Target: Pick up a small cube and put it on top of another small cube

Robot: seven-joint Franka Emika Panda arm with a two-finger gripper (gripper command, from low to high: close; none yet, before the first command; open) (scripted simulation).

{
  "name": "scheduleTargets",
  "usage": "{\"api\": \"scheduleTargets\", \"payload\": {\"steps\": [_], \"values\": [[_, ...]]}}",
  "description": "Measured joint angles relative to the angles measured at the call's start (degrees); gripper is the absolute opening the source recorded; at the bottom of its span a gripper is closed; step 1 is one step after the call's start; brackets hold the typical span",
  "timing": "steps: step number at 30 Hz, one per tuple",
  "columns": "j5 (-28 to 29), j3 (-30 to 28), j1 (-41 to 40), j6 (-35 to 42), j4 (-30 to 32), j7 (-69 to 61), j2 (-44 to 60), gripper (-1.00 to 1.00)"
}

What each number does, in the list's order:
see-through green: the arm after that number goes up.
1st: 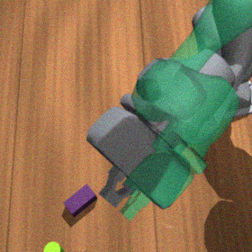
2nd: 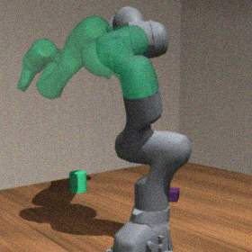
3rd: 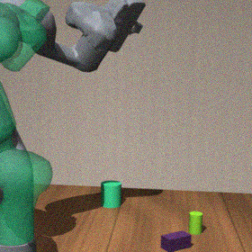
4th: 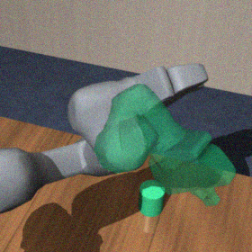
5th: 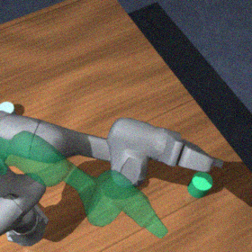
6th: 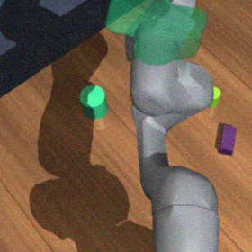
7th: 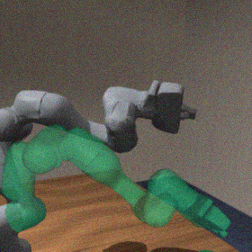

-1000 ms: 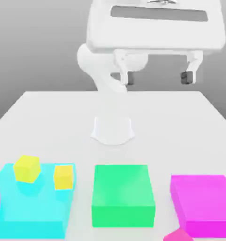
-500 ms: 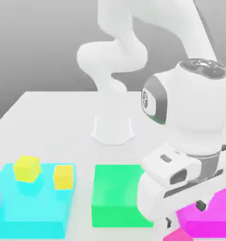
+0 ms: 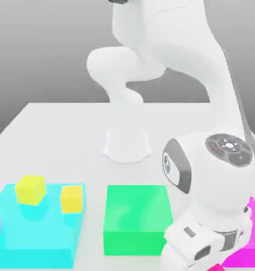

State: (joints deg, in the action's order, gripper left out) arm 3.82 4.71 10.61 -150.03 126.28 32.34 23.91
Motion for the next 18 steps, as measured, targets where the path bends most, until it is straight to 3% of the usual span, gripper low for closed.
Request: {"api": "scheduleTargets", "payload": {"steps": [15, 18], "values": [[-5.79, -18.99, -20.45, 11.52, 2.85, -0.78, -14.18, -1.0], [-8.9, -22.67, -25.28, 10.7, 3.01, -2.21, -13.23, -1.0]]}}
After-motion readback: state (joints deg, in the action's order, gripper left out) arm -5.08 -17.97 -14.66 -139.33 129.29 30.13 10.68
